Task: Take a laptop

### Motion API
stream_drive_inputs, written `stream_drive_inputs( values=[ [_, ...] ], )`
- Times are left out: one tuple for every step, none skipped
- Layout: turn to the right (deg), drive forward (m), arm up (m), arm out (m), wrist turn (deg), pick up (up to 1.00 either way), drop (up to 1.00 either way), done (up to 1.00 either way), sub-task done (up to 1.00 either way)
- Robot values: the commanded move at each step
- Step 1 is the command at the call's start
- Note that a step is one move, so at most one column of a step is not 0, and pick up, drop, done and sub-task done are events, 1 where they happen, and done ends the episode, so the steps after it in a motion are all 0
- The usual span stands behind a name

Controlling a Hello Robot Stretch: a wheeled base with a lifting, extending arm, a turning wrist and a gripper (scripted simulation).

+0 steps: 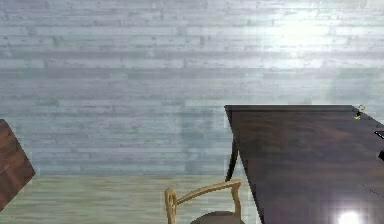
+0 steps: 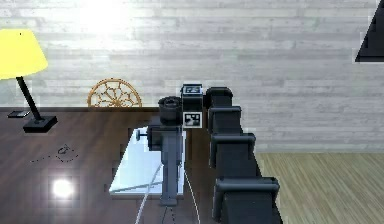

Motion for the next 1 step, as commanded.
stream_drive_inputs(
  values=[
    [0.0, 0.00, 0.00, 0.00, 45.0, 0.00, 0.00, 0.00, 0.00]
  ],
)
